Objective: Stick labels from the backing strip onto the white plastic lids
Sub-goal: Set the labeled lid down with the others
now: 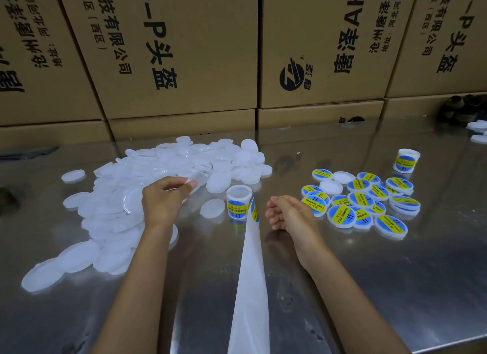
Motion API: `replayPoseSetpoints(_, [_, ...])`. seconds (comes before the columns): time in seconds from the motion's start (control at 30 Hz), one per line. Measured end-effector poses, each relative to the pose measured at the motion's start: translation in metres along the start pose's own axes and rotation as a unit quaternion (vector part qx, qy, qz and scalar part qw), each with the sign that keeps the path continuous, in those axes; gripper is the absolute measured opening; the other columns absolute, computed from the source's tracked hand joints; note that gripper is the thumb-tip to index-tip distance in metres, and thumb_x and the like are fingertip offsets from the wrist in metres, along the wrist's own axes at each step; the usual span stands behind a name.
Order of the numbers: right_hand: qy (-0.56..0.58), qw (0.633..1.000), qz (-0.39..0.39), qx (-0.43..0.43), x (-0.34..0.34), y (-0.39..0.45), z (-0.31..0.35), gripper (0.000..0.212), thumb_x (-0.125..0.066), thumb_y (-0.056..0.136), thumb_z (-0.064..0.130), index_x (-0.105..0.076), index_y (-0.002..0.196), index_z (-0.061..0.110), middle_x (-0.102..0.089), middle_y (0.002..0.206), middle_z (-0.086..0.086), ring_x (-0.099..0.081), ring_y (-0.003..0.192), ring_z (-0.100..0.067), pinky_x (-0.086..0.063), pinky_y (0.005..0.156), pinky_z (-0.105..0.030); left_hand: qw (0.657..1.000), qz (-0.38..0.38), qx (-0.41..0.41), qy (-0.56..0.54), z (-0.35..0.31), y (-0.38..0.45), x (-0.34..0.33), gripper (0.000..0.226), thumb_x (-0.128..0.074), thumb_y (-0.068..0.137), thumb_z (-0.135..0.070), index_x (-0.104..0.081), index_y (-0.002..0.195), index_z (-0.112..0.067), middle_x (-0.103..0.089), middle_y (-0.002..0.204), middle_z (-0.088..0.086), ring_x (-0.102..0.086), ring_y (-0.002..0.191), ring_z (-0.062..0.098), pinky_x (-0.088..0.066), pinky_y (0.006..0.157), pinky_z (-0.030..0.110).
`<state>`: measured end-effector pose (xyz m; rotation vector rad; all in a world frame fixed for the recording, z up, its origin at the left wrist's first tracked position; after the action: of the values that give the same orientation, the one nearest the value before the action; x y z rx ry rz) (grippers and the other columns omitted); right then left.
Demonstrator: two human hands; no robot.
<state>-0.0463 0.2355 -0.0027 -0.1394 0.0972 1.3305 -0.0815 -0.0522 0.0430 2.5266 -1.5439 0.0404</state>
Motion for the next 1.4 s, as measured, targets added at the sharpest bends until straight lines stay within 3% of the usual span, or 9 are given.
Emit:
replayPoseSetpoints(0.1, [0.022,1.000,-0.006,0.000,0.000,-0.001,0.002,0.032,-0.061,0.097,0.031,-0.067,0.078,0.005,-0.062,0.065,-0.008,-0.051,0.054,-0.014,-0.043,0.051,-0.023,0.996,0.060,-0.032,-0.064,-0.018,-0.013,-0.016,0.011,-0.084,0.079,-0.016,-0.078,0.088,-0.020,-0.077,0.083,-0.013,-0.069,0.078,0.000,-0.050,0.064,0.009])
replayPoseSetpoints(0.27, [0.101,0.993,0.045,-0.046,-0.012,-0.001,0.004,0.060,-0.058,0.084,0.063,-0.073,0.076,0.005,-0.065,0.065,-0.011,-0.055,0.051,-0.015,-0.044,0.049,-0.024,0.965,0.227,-0.126,-0.046,-0.055,-0.052,-0.071,0.018,-0.082,0.076,-0.001,-0.078,0.087,-0.014,-0.075,0.097,-0.007,-0.068,0.092,-0.001,-0.049,0.077,0.010])
replayPoseSetpoints(0.43, [0.176,0.980,0.081,-0.052,-0.013,-0.003,0.002,0.026,-0.060,0.096,0.024,-0.072,0.081,0.007,-0.062,0.067,-0.009,-0.054,0.053,-0.013,-0.042,0.050,-0.022,0.934,0.319,-0.158,-0.019,-0.058,-0.080,-0.102,0.031,-0.067,0.083,0.012,-0.077,0.096,-0.015,-0.070,0.117,-0.003,-0.065,0.109,0.001,-0.050,0.089,0.015])
replayPoseSetpoints(0.57, [0.196,0.976,0.098,-0.016,-0.012,-0.002,0.009,0.017,-0.056,0.098,0.017,-0.068,0.092,0.006,-0.062,0.067,-0.003,-0.053,0.057,-0.011,-0.043,0.053,-0.020,0.942,0.316,-0.078,-0.079,-0.045,-0.077,-0.105,0.032,-0.070,0.091,-0.010,-0.069,0.121,-0.021,-0.072,0.121,-0.007,-0.066,0.114,0.008,-0.054,0.096,0.026])
replayPoseSetpoints(0.7, [0.145,0.980,0.132,0.030,-0.018,-0.005,0.013,0.018,-0.059,0.097,0.022,-0.072,0.096,0.010,-0.068,0.078,-0.004,-0.056,0.063,-0.012,-0.046,0.058,-0.022,0.937,0.341,-0.020,-0.068,-0.032,-0.081,-0.113,0.021,-0.066,0.097,-0.022,-0.072,0.115,-0.013,-0.078,0.104,0.003,-0.074,0.099,0.021,-0.058,0.086,0.026])
replayPoseSetpoints(0.87, [-0.044,0.990,-0.002,0.130,0.000,-0.001,0.018,0.011,-0.064,0.095,0.019,-0.072,0.086,0.019,-0.074,0.083,0.003,-0.066,0.079,-0.011,-0.049,0.068,-0.014,0.955,0.283,0.020,-0.083,-0.026,-0.073,-0.107,0.014,-0.064,0.097,-0.012,-0.071,0.107,-0.005,-0.076,0.101,0.011,-0.076,0.086,0.021,-0.058,0.068,0.020])
replayPoseSetpoints(1.07, [-0.294,0.940,0.088,0.149,-0.028,0.008,-0.002,0.047,-0.049,0.100,0.014,-0.041,0.146,0.014,-0.053,0.144,-0.002,-0.045,0.137,-0.018,-0.034,0.115,-0.040,0.986,0.146,0.058,-0.056,-0.015,-0.051,-0.078,0.020,-0.064,0.095,-0.015,-0.067,0.076,-0.021,-0.068,0.083,0.001,-0.071,0.076,0.025,-0.062,0.061,0.034])
replayPoseSetpoints(1.23, [-0.322,0.931,0.077,0.154,-0.031,0.011,-0.005,0.052,-0.062,0.094,0.027,-0.047,0.144,0.020,-0.067,0.128,0.006,-0.056,0.126,-0.016,-0.037,0.112,-0.042,0.984,0.155,0.081,-0.041,-0.005,-0.051,-0.081,0.011,-0.062,0.095,-0.014,-0.069,0.087,-0.012,-0.068,0.090,0.008,-0.068,0.088,0.031,-0.061,0.084,0.047])
replayPoseSetpoints(1.4, [-0.285,0.947,0.048,0.137,-0.024,0.015,-0.006,0.043,-0.077,0.082,0.017,-0.064,0.123,0.018,-0.070,0.112,-0.003,-0.066,0.104,-0.010,-0.052,0.098,-0.036,0.985,0.150,0.078,-0.047,0.000,-0.047,-0.082,0.010,-0.058,0.098,-0.014,-0.066,0.100,-0.009,-0.066,0.103,0.012,-0.067,0.085,0.028,-0.061,0.064,0.025])
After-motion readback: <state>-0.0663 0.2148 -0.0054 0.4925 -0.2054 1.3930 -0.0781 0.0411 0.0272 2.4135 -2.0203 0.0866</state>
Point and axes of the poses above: each hand's wrist, its own y-axis towards the middle knuckle, its own x-axis out of the back of the hand, z = x × y, the point moved 9 cm from there along y, towards the middle knuckle
